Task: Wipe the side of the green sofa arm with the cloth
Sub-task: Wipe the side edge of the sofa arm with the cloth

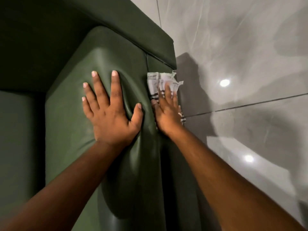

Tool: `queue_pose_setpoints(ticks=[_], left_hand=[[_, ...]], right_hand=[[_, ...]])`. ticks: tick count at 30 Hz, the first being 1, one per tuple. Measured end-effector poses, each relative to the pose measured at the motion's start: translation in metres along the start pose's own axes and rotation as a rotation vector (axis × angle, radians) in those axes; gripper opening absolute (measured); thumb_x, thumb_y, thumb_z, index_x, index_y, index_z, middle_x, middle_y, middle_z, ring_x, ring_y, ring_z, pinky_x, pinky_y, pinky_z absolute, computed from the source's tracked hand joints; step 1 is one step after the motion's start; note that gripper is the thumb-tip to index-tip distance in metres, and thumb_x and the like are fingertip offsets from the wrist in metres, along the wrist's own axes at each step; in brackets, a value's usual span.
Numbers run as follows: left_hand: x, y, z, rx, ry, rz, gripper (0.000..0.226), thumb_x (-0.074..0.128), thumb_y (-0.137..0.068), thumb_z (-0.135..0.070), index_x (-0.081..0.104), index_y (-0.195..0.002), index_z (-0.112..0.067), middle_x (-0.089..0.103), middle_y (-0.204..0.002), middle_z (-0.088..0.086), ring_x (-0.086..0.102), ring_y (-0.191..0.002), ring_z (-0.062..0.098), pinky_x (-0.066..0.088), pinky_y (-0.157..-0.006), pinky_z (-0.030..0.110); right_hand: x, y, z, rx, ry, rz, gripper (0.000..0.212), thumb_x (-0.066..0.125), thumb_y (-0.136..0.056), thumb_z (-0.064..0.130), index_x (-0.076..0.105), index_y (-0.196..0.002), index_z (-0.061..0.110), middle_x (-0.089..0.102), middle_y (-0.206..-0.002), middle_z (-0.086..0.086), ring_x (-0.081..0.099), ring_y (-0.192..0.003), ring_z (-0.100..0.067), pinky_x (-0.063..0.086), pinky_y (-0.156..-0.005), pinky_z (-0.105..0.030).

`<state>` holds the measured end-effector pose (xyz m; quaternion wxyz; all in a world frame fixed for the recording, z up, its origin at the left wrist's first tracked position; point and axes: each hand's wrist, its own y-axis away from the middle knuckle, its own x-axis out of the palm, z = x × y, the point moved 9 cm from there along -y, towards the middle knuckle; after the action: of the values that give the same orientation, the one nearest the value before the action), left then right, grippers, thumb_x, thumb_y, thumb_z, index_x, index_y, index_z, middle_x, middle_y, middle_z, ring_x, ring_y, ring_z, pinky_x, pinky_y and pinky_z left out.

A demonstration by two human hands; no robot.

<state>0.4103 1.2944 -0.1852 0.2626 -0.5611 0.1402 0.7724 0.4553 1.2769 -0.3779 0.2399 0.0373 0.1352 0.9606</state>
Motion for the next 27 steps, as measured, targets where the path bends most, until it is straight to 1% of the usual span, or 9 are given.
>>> queue_pose_setpoints(ticks=[3, 7, 10, 14, 16, 18, 21, 24, 27], left_hand=[[-0.001, 0.000, 0.001, 0.002, -0.015, 0.024, 0.090, 0.042, -0.082, -0.063, 0.006, -0.157, -0.029, 0.000, -0.166, 0.016, -0.001, -0.152, 0.043, 0.004, -0.120, 0.058], [0.000, 0.002, 0.000, -0.018, -0.034, 0.084, 0.090, 0.042, -0.084, -0.062, 0.000, -0.157, -0.031, -0.007, -0.166, 0.015, -0.005, -0.151, 0.043, 0.002, -0.120, 0.058], [-0.005, 0.001, -0.003, -0.031, -0.088, 0.115, 0.091, 0.042, -0.085, -0.062, -0.004, -0.157, -0.031, -0.010, -0.166, 0.016, -0.004, -0.151, 0.045, 0.005, -0.120, 0.059], [-0.013, 0.019, -0.009, -0.093, -0.076, 0.158, 0.089, 0.043, -0.089, -0.055, -0.008, -0.156, -0.028, -0.010, -0.166, 0.015, -0.002, -0.152, 0.042, 0.010, -0.120, 0.061], [-0.018, 0.046, -0.012, -0.115, -0.044, 0.192, 0.088, 0.045, -0.089, -0.049, -0.007, -0.157, -0.026, -0.010, -0.166, 0.013, -0.004, -0.152, 0.040, 0.009, -0.120, 0.061], [-0.022, 0.089, -0.017, -0.039, -0.088, 0.234, 0.088, 0.048, -0.087, -0.045, -0.002, -0.157, -0.026, -0.009, -0.166, 0.014, -0.004, -0.152, 0.042, 0.012, -0.119, 0.063], [-0.031, 0.172, -0.020, 0.095, -0.164, 0.233, 0.078, 0.049, -0.086, -0.042, 0.017, -0.156, -0.029, 0.000, -0.167, 0.015, 0.005, -0.150, 0.049, 0.021, -0.114, 0.066], [-0.038, 0.252, -0.004, 0.047, -0.132, 0.241, 0.070, 0.050, -0.086, -0.041, 0.031, -0.152, -0.030, 0.007, -0.166, 0.015, 0.011, -0.147, 0.053, 0.028, -0.109, 0.069], [-0.042, 0.316, 0.007, 0.033, -0.132, 0.248, 0.066, 0.052, -0.089, -0.039, 0.035, -0.151, -0.027, 0.012, -0.165, 0.018, 0.016, -0.147, 0.052, 0.032, -0.107, 0.068]], right_hand=[[0.002, 0.047, -0.008, -0.014, -0.052, -0.034, 0.064, 0.020, -0.088, 0.059, 0.002, -0.145, 0.036, -0.002, -0.161, 0.006, -0.005, -0.150, -0.029, 0.012, -0.118, -0.059], [0.021, 0.189, -0.039, 0.008, -0.119, 0.024, 0.056, 0.018, -0.089, 0.060, -0.019, -0.131, 0.065, -0.023, -0.152, 0.033, -0.010, -0.150, -0.021, 0.007, -0.121, -0.052], [0.028, 0.247, -0.052, 0.088, -0.121, 0.040, 0.059, 0.017, -0.085, 0.058, -0.027, -0.123, 0.071, -0.036, -0.141, 0.044, -0.015, -0.149, -0.018, -0.001, -0.122, -0.044], [0.027, 0.223, -0.048, 0.074, -0.093, 0.035, 0.058, 0.013, -0.081, 0.060, -0.027, -0.123, 0.068, -0.025, -0.150, 0.021, -0.018, -0.147, -0.020, -0.002, -0.121, -0.051], [0.028, 0.206, -0.054, 0.070, -0.092, 0.053, 0.062, 0.018, -0.086, 0.057, -0.021, -0.133, 0.051, -0.016, -0.157, 0.009, -0.015, -0.148, -0.025, 0.000, -0.120, -0.054], [0.034, 0.208, -0.056, 0.078, -0.133, 0.084, 0.062, 0.020, -0.090, 0.052, -0.010, -0.142, 0.041, -0.012, -0.162, 0.001, -0.017, -0.148, -0.025, -0.005, -0.121, -0.052], [0.044, 0.270, -0.069, 0.105, -0.236, 0.036, 0.056, 0.028, -0.093, 0.048, -0.008, -0.135, 0.054, -0.007, -0.162, 0.003, -0.013, -0.149, -0.022, -0.006, -0.121, -0.046], [0.061, 0.387, -0.110, 0.329, -0.389, -0.003, 0.065, 0.039, -0.089, 0.050, -0.006, -0.135, 0.062, -0.001, -0.161, 0.007, -0.002, -0.150, -0.016, 0.003, -0.123, -0.049], [0.068, 0.457, -0.136, 0.542, -0.365, 0.064, 0.068, 0.037, -0.086, 0.047, -0.006, -0.139, 0.048, -0.004, -0.163, 0.001, -0.002, -0.150, -0.017, 0.005, -0.123, -0.047]])
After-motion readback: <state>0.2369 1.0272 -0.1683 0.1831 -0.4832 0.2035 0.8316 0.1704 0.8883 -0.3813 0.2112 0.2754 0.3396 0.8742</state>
